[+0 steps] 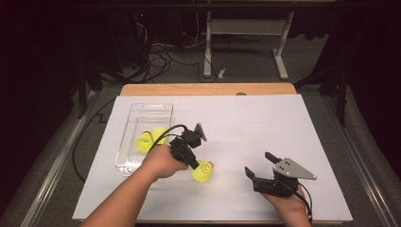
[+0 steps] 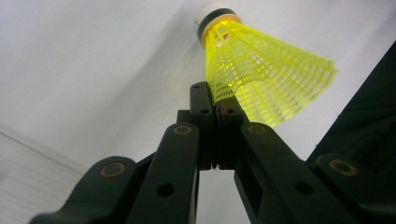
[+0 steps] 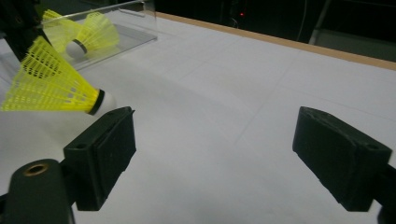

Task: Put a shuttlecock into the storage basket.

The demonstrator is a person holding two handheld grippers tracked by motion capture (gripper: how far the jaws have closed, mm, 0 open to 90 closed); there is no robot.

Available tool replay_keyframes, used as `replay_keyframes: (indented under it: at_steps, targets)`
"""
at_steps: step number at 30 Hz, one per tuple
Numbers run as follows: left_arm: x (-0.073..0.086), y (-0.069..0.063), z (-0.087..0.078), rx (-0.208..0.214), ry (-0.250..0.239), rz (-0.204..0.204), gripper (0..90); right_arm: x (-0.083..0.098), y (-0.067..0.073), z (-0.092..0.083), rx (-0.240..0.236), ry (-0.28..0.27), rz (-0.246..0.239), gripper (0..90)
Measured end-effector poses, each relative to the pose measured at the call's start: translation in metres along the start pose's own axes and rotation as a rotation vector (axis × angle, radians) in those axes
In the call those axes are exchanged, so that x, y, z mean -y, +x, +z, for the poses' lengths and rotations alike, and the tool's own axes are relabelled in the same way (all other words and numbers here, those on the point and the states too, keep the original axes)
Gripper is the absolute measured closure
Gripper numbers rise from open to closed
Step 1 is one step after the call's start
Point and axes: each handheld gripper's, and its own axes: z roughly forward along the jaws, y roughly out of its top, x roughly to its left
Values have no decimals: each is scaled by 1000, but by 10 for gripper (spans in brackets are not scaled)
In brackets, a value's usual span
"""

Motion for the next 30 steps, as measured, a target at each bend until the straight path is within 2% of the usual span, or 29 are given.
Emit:
replay_keyframes:
  at_steps: [5,8,12,16,18,20,28,30]
  targets:
    - [2,1,1,-9,-3,-7,888,8,-13,-13,31,-6,10,83]
    - [3,1,2,-8,10,4,890,13,-19,-18,48,-4,12,49]
    - [4,1,1,-5,2,1,890,21,-24,-21,57,5,17,3]
    - [6,-2,0,-10,6,1,888,24,-26,-23,66,-2,31,3]
    - [6,-2,-2,-10,6,16,889,24,-26,-23,70,0,23,3]
    - [7,-3,-3,-4,-3,10,890,24,-25,-25,72,-5,17,3]
    - [12,-1,-7,18,0,26,890,25,-23,-26,55,-6,16,3]
    - [13,0,-8,19,12,40,889,25,-23,-26,51,-7,13,4]
